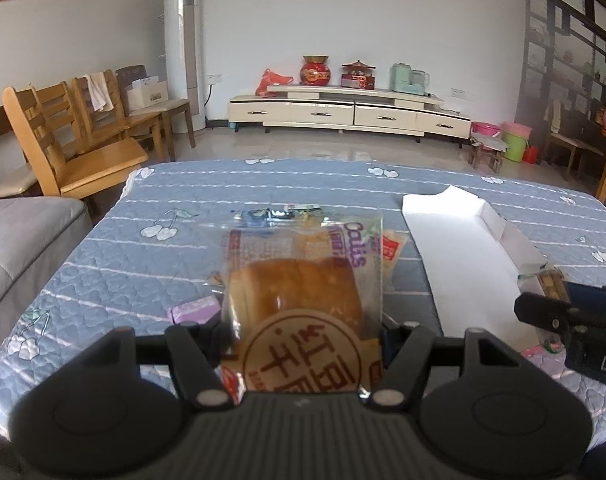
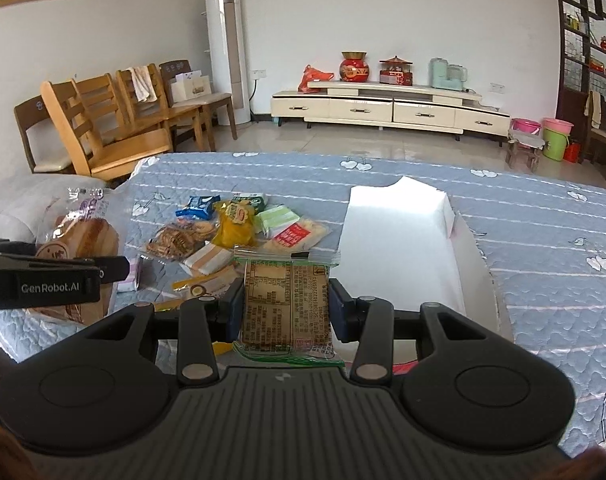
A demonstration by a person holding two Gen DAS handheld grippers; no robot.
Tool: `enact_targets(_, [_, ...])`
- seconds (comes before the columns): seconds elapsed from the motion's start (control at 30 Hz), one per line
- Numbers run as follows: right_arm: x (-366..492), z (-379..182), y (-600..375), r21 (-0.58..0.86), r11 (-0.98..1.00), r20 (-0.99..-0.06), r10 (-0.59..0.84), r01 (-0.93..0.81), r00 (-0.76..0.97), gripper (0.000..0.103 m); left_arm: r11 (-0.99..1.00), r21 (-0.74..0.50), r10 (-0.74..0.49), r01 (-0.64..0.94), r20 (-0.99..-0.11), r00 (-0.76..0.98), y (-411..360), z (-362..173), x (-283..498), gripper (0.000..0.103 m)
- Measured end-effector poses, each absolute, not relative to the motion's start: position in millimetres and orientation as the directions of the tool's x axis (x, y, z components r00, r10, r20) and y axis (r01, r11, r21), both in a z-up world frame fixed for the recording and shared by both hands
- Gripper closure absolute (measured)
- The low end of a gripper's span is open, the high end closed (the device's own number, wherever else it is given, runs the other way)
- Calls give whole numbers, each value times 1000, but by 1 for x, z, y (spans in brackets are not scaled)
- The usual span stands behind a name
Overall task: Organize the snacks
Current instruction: 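Carry both held snacks over the white tray and release them inside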
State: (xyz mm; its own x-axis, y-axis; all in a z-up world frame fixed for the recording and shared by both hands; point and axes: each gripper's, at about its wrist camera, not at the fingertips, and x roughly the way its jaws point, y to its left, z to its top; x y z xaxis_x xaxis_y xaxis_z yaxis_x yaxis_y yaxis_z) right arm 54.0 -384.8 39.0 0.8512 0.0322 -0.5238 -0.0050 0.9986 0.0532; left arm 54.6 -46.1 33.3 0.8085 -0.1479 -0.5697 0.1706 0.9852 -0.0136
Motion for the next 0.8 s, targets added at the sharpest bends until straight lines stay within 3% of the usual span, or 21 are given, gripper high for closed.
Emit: enact_targets(0.8, [44,49,-423,65,992,-504,-57,104,862,51,955,5,-238,297,-585,776,-118,42,64,36])
